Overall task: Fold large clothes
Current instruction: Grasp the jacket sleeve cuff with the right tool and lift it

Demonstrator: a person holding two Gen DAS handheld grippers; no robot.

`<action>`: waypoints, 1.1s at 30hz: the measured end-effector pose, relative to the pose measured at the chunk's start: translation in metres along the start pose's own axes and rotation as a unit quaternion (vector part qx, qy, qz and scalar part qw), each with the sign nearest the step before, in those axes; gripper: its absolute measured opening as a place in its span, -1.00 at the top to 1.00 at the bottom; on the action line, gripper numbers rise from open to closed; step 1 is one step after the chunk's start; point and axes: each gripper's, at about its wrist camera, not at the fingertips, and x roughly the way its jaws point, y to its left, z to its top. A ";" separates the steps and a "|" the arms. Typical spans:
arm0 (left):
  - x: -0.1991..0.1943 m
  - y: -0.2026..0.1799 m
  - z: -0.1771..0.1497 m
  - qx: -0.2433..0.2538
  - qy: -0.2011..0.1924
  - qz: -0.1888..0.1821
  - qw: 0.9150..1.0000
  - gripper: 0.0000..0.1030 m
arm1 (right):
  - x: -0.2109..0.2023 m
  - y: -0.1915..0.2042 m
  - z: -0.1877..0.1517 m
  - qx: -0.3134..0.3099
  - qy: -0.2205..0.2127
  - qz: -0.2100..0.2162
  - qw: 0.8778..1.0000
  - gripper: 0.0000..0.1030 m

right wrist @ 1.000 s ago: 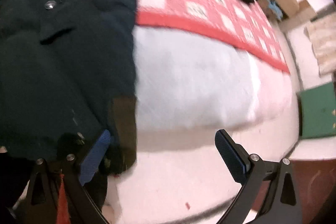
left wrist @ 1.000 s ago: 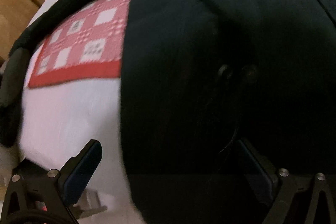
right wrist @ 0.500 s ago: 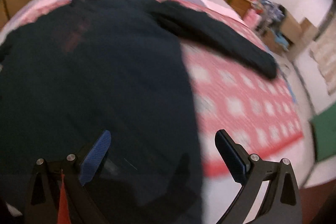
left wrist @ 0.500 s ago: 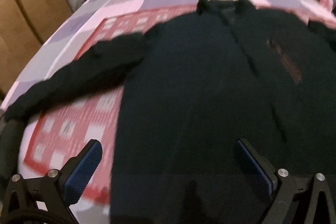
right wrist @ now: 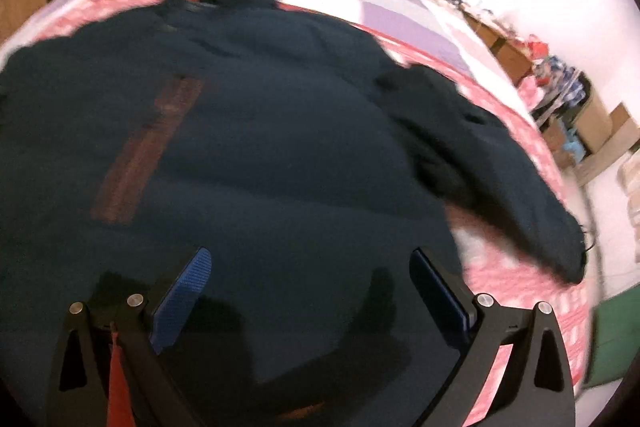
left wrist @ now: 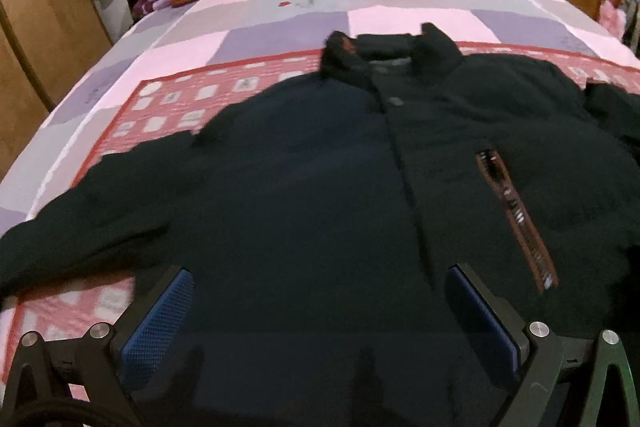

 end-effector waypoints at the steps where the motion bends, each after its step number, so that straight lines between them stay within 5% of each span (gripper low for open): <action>1: 0.010 -0.016 0.002 -0.003 0.003 -0.002 1.000 -1.00 | 0.008 -0.019 -0.004 0.007 0.005 -0.001 1.000 -0.96; 6: 0.038 -0.081 0.004 -0.010 0.025 0.012 1.000 -1.00 | 0.010 -0.145 -0.025 0.090 -0.015 -0.058 0.994 -0.96; 9: 0.041 -0.110 -0.002 -0.019 0.042 0.015 0.999 -1.00 | 0.027 -0.240 -0.044 0.180 0.015 -0.097 0.979 -0.96; 16: 0.022 -0.170 -0.021 0.027 0.053 0.018 0.998 -1.00 | 0.069 -0.422 -0.092 0.424 0.044 -0.099 0.899 -0.96; 20: 0.010 -0.192 -0.022 0.050 0.047 0.022 0.997 -1.00 | 0.097 -0.462 -0.106 0.478 0.054 -0.056 0.875 -0.96; 25: 0.014 -0.206 -0.012 0.055 0.051 0.028 0.997 -1.00 | 0.138 -0.465 -0.118 0.550 0.079 0.041 0.830 -0.96; 27: 0.015 -0.208 -0.010 0.053 0.053 0.029 0.997 -1.00 | 0.143 -0.458 -0.112 0.551 0.065 0.054 0.830 -0.94; 29: 0.013 -0.211 -0.011 0.051 0.053 0.029 0.997 -1.00 | 0.147 -0.459 -0.105 0.554 0.043 0.069 0.828 -0.46; 30: 0.011 -0.213 -0.012 0.053 0.053 0.031 0.997 -1.00 | 0.151 -0.463 -0.103 0.566 0.045 0.066 0.821 -0.39; 32: 0.008 -0.215 -0.014 0.056 0.054 0.033 0.996 -1.00 | 0.154 -0.472 -0.105 0.586 0.035 0.071 0.806 0.31; 33: 0.007 -0.216 -0.014 0.058 0.055 0.033 0.996 -1.00 | 0.154 -0.479 -0.107 0.594 0.030 0.072 0.801 0.46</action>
